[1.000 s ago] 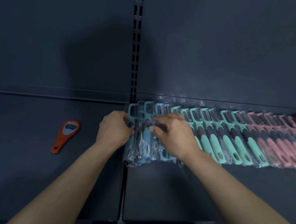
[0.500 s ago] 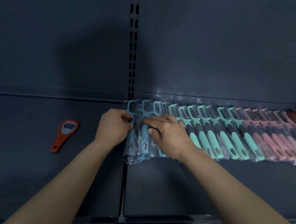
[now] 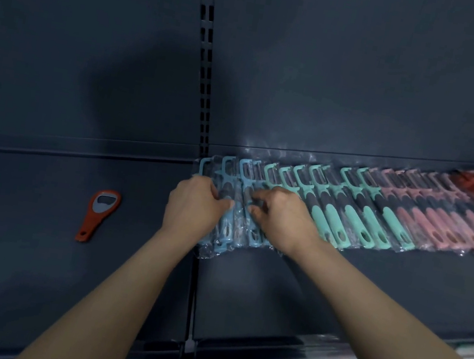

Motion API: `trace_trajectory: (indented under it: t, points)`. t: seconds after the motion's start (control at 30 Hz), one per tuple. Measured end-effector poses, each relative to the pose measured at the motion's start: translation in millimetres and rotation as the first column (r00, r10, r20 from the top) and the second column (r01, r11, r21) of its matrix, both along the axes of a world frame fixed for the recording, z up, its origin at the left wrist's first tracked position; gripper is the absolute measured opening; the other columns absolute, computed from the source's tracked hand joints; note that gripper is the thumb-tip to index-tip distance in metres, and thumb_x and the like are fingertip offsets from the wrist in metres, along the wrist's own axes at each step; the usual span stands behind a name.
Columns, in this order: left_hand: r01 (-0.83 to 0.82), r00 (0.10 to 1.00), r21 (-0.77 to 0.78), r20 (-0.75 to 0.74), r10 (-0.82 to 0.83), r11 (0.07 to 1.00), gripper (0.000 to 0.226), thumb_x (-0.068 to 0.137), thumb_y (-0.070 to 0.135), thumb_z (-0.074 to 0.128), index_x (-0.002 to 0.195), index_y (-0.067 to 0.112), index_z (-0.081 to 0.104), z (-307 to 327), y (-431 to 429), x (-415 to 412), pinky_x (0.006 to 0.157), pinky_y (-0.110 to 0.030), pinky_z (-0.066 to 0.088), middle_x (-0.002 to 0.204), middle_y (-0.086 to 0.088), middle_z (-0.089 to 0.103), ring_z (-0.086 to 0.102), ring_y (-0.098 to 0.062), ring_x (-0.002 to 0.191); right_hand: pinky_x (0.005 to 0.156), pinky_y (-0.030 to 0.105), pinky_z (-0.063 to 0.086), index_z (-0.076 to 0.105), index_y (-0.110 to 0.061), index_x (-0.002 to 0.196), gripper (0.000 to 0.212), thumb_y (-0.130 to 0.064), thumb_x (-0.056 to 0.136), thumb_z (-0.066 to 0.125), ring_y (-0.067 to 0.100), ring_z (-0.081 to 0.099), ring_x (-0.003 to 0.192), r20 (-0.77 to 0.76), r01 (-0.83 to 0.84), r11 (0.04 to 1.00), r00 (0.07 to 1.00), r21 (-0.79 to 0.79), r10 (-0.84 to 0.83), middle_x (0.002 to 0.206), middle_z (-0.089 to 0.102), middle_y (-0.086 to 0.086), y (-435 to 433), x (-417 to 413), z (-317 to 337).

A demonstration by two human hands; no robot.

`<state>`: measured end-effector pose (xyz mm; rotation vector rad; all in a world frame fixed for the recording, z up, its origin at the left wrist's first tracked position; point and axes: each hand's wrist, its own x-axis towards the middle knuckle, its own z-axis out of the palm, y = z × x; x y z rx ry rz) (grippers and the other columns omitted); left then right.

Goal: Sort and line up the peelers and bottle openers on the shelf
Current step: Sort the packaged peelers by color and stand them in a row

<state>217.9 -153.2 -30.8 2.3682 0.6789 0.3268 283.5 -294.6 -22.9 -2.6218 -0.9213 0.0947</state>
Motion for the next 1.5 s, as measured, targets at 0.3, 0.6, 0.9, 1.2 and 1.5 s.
trace_trajectory:
  t: [0.3,0.6,0.9,1.2,1.5]
  points:
    - [-0.018,0.993,-0.03,-0.12,0.014,0.999,0.037,0.074,0.032,0.07,0.051,0.016,0.045,3,-10,6,0.037,-0.021,0.027,0.051,0.005,0.048,0.047,-0.01,0.046,0.077,0.034,0.046,0.063,-0.01,0.106,0.021,-0.022,0.093,0.052,0.035,0.058,0.096,-0.011,0.023,1.0,1.0,-0.01,-0.023,0.102,0.063,0.015,6,1,-4]
    - [-0.061,0.996,-0.351,-0.086,0.032,0.934,0.028,0.072,0.022,0.074,0.053,0.013,0.055,0,-2,8,0.04,-0.017,0.039,0.05,0.004,0.057,0.053,-0.008,0.043,0.074,0.032,0.045,0.062,-0.011,0.11,0.024,-0.026,0.093,0.054,0.032,0.059,0.091,-0.001,-0.006,1.0,1.0,-0.012,0.006,0.097,0.061,0.013,6,3,-4]
    - [-0.139,0.99,-0.535,-0.097,0.103,0.833,0.029,0.072,0.019,0.08,0.057,0.007,0.058,-1,18,-6,0.034,-0.014,0.033,0.037,0.005,0.051,0.043,-0.004,0.029,0.076,0.032,0.045,0.062,-0.013,0.112,0.025,-0.026,0.092,0.053,0.033,0.057,0.096,0.011,-0.01,1.0,1.0,-0.018,0.01,0.104,0.06,0.012,8,5,-5]
    - [-0.007,0.999,-0.21,0.031,0.014,0.978,0.041,0.076,0.022,0.073,0.115,0.023,0.062,-4,15,-12,0.07,-0.025,0.048,0.091,0.007,0.061,0.06,-0.013,0.084,0.083,0.034,0.045,0.057,-0.014,0.123,0.034,-0.029,0.093,0.052,0.033,0.054,0.104,0.054,-0.04,0.999,0.998,-0.029,0.042,0.112,0.057,0.014,6,2,-8]
    - [0.038,0.999,-0.219,0.016,-0.035,0.975,0.046,0.077,0.021,0.073,0.122,0.018,0.063,-10,19,-7,0.076,-0.023,0.046,0.08,0.019,0.056,0.058,-0.002,0.075,0.077,0.033,0.044,0.059,-0.012,0.115,0.025,-0.025,0.095,0.049,0.032,0.053,0.099,0.062,-0.035,0.999,0.997,-0.035,0.037,0.105,0.056,0.013,7,-3,-8]
